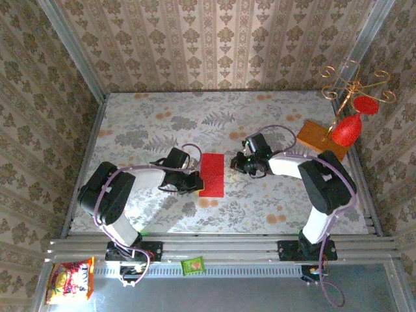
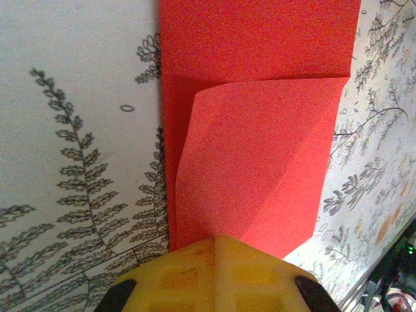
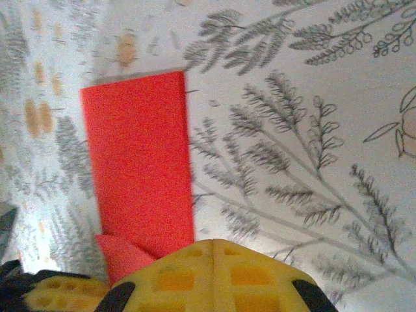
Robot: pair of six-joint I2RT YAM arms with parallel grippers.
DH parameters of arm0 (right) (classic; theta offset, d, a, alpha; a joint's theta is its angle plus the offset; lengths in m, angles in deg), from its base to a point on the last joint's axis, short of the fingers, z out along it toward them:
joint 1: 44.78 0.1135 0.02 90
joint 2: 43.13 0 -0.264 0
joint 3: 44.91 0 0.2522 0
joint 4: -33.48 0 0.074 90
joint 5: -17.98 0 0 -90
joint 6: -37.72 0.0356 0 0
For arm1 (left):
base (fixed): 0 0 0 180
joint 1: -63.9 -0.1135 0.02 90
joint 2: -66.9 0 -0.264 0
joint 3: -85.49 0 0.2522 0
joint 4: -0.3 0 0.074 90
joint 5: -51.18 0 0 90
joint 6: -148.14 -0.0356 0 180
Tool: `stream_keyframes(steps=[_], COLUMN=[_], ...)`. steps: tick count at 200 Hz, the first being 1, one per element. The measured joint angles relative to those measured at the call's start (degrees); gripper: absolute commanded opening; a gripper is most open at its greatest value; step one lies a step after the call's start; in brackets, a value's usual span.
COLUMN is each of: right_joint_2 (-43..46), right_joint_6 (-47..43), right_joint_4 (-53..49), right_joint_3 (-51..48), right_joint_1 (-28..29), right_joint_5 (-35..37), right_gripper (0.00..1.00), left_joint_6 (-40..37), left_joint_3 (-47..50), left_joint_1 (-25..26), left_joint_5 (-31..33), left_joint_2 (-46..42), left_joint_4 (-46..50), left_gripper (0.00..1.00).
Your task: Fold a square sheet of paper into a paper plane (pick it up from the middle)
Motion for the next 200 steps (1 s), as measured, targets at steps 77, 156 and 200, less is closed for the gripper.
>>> stream_keyframes(steps=[77,156,200], right_joint_2=[-4.4,-7.4,-7.9], right_joint_6=[4.2,4.8,4.7], right_joint_4=[1.7,2.1,0.7], right_joint_3=[1.3,2.7,3.8], right_joint_1=[9.7,9.7,9.7], right_joint_5=[-2.0,-2.7,-2.6], right_gripper=[0.03,0.03,0.03], left_joint_6=[7.4,6.8,5.4], left_joint_3=[1.1,0.8,-3.1], left_joint_1=[0.7,0.9,2.1], left_joint_5=[0.3,0.3,-0.2], left_joint_2=[0.0,-1.0,-0.7], left_joint_4=[-4.0,-3.7,-4.1], left_gripper=[0.00,0.00,0.00])
